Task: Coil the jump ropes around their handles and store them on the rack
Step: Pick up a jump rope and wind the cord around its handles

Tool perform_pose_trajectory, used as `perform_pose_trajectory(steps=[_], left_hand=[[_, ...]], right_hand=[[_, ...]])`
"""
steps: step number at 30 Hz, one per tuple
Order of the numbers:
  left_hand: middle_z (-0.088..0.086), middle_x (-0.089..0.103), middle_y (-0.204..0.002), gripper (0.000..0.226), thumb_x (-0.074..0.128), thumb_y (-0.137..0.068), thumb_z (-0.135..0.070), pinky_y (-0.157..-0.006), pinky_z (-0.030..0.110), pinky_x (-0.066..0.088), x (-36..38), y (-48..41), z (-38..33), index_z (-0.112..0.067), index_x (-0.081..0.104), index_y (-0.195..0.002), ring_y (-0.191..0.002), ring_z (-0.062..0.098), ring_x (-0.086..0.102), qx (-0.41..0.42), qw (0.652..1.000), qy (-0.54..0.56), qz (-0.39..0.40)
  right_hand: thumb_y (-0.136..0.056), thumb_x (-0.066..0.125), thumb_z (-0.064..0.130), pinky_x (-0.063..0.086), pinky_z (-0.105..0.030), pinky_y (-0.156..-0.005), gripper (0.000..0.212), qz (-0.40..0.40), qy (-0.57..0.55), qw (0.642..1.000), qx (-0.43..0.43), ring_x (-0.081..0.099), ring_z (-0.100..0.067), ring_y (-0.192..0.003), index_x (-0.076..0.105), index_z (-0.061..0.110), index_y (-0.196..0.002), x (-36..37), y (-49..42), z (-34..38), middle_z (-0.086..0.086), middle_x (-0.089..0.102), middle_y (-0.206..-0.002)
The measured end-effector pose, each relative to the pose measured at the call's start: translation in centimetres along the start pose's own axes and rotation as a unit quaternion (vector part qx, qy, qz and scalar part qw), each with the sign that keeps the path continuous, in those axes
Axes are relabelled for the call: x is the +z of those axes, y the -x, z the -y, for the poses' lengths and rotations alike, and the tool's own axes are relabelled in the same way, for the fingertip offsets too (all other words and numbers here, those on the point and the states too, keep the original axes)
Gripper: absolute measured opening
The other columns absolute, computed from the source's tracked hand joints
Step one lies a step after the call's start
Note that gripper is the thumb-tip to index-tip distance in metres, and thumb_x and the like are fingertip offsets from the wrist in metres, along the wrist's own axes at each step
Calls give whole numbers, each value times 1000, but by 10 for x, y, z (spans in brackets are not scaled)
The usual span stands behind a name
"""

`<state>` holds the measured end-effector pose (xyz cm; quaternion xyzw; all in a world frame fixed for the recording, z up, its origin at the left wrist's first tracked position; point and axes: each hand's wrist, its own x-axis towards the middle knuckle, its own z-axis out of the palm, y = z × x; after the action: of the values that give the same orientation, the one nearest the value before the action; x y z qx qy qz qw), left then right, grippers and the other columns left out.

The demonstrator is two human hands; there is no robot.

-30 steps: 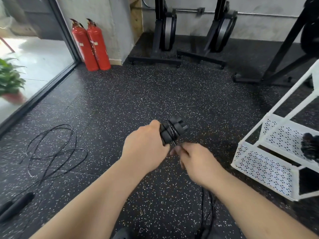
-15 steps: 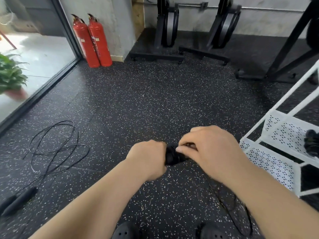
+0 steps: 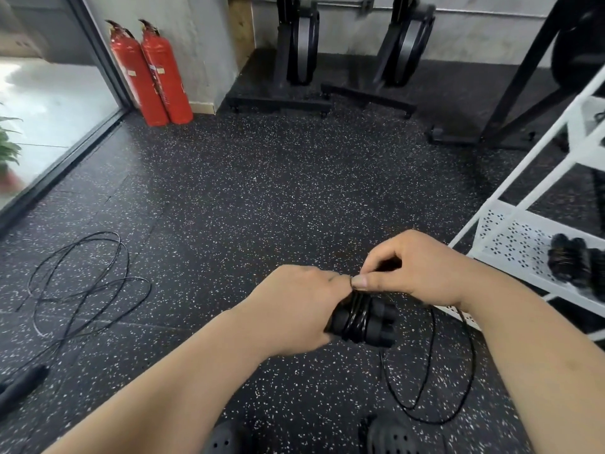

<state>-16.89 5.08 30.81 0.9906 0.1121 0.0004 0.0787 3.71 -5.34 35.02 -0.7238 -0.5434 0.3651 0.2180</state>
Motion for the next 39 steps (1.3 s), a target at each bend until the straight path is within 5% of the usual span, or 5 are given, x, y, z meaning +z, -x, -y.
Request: perform_pose_trajectory(steps=[9,13,23,31,39], left_hand=[[-18,58,-81,34,77,-82,-33,-69,32,45,-16,-2,2,-34,52,-106,-75,10,57,-145,958,219,-112],[-10,66,-85,29,73,-85,-40,-72,39,56,-18,-6,8,-33,53,-104,-74,16,64,-246,927,252,-128],[-2,58,-85,30,66,-89,-40,-71,39,52,-5,-3,49,-21,47,-105,-78,28,61,-426,893,132,-65],[-2,56,-85,24,61,-95,-39,-67,37,49,11,2,34,-21,55,-109,-76,29,56,-299,953,-1,46],[-1,69,-103,35,66,-93,-46,-81,42,59,10,-2,1,-29,57,-122,-92,28,70,-99,990,-7,100]], right_hand=[[-102,66,41,36,-37,-74,34,-86,-130,987,23,47,-18,-75,77,15,-83,18,-16,-13,-10,69,-74],[-111,50,35,34,-28,-50,52,-120,-33,989,73,42,-15,-51,72,43,-64,41,-23,-2,5,56,-57],[-110,52,30,40,-36,-57,11,-79,315,946,16,58,-25,-69,60,23,-112,94,-2,52,0,68,-93],[-109,44,57,51,-31,-66,33,-154,378,912,-39,60,-11,-80,69,36,-107,60,10,75,13,60,-92],[-86,66,75,56,-35,-69,35,-93,265,959,-24,61,-2,-72,73,41,-83,21,0,29,17,65,-70]])
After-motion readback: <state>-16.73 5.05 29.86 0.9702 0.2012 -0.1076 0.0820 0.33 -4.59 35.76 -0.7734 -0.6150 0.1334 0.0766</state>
